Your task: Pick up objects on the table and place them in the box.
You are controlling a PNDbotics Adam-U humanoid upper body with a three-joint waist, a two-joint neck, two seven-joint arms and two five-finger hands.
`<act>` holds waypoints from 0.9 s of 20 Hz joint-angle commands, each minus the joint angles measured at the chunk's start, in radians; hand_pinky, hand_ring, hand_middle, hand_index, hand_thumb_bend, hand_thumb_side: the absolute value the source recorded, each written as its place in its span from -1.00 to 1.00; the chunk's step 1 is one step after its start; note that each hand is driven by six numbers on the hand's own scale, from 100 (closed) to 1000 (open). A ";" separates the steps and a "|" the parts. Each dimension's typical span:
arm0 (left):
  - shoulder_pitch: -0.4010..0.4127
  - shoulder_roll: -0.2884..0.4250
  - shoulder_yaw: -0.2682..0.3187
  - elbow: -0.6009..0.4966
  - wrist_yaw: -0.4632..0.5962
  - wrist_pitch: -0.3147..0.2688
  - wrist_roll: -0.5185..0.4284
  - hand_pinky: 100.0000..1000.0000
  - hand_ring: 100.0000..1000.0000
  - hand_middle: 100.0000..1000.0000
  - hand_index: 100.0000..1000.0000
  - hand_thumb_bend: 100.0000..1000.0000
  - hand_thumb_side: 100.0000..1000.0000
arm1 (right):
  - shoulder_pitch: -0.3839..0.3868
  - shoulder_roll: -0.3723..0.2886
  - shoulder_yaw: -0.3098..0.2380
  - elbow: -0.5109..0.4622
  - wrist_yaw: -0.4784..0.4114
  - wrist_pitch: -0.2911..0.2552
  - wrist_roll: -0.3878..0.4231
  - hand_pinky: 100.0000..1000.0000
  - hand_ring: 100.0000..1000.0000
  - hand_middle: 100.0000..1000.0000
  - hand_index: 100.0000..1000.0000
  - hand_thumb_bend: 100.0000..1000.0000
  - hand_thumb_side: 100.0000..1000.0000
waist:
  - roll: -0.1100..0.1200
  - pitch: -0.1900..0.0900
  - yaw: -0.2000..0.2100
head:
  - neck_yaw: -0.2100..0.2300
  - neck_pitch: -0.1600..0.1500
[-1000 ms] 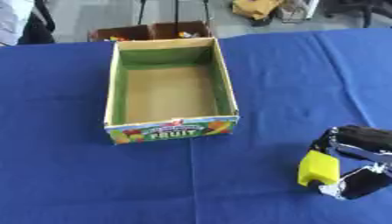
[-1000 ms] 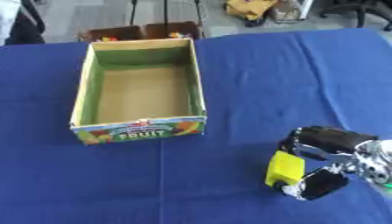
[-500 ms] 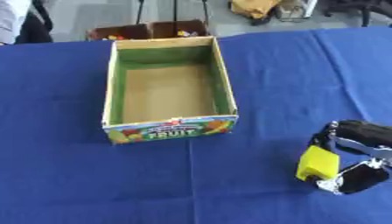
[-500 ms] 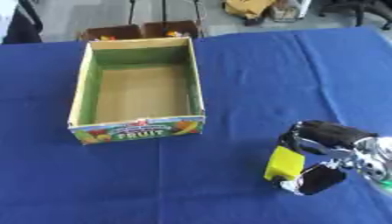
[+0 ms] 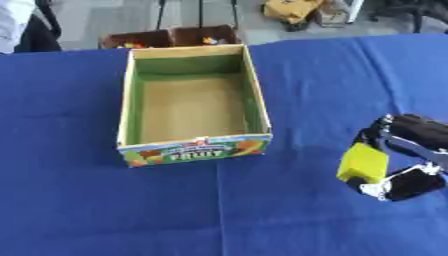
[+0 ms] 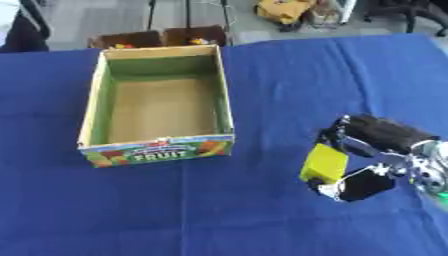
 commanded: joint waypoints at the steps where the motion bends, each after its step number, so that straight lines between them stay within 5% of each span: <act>1: -0.011 0.021 0.003 -0.019 0.002 -0.004 -0.001 0.34 0.88 0.92 0.96 -1.00 1.00 | -0.045 -0.053 -0.026 -0.015 0.015 -0.004 -0.016 0.17 0.38 -0.45 -0.04 -0.95 -0.14 | -0.019 -0.012 0.005 | 0.003 -0.019; 10: -0.019 0.022 -0.007 -0.019 0.007 -0.008 -0.013 0.34 0.88 0.92 0.96 -1.00 1.00 | -0.253 -0.061 -0.014 -0.015 0.012 0.041 0.036 0.18 0.38 -0.46 -0.08 -1.00 -0.13 | -0.032 -0.019 0.038 | -0.023 -0.031; 18: -0.024 0.021 -0.019 -0.019 0.014 -0.011 -0.028 0.34 0.88 0.92 0.96 -1.00 1.00 | -0.525 0.024 0.042 -0.015 0.055 0.140 0.161 0.17 0.38 -0.48 -0.09 -1.00 -0.10 | -0.043 -0.028 0.072 | -0.047 -0.033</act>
